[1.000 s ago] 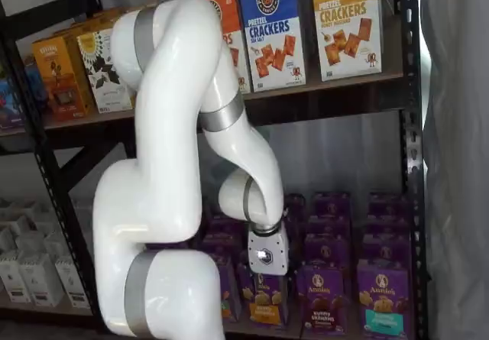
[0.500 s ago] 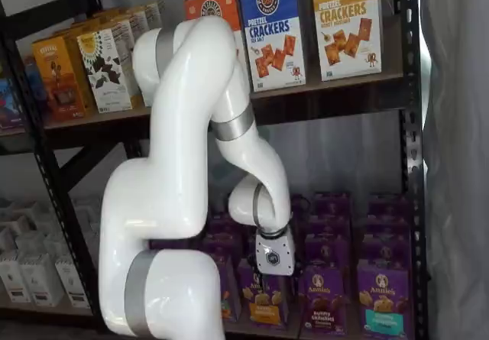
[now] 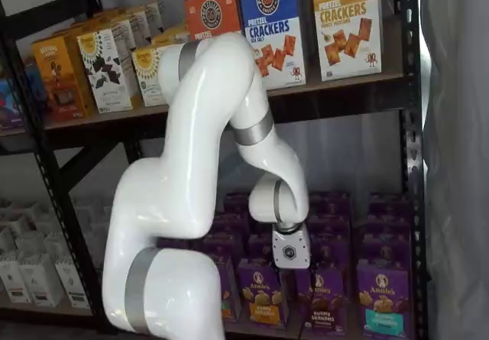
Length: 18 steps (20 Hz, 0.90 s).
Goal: Pick up the purple box with a brown patch in the center, on the bottom shelf, the fifth box from the left
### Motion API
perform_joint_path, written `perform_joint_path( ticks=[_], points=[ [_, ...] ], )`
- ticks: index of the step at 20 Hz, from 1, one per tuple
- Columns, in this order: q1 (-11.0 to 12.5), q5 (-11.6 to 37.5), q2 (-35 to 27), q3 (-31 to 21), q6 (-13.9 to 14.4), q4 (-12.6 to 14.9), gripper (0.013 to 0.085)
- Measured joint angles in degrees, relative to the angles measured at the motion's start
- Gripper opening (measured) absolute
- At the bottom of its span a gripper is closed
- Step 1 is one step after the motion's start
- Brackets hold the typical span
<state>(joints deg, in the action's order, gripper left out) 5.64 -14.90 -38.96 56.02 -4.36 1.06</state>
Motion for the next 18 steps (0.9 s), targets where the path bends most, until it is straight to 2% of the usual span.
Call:
perform_joint_path(
  ticks=[6, 9, 18],
  points=[
    [1.39, -0.33, -3.29, 5.17, -2.45, -1.08, 0.0850],
    [1.90, -0.63, -4.40, 7.24, -4.46, -2.65, 0.0850],
    [2.75, -1.55, -5.13, 9.47, -6.53, -3.97, 0.0850]
  ],
)
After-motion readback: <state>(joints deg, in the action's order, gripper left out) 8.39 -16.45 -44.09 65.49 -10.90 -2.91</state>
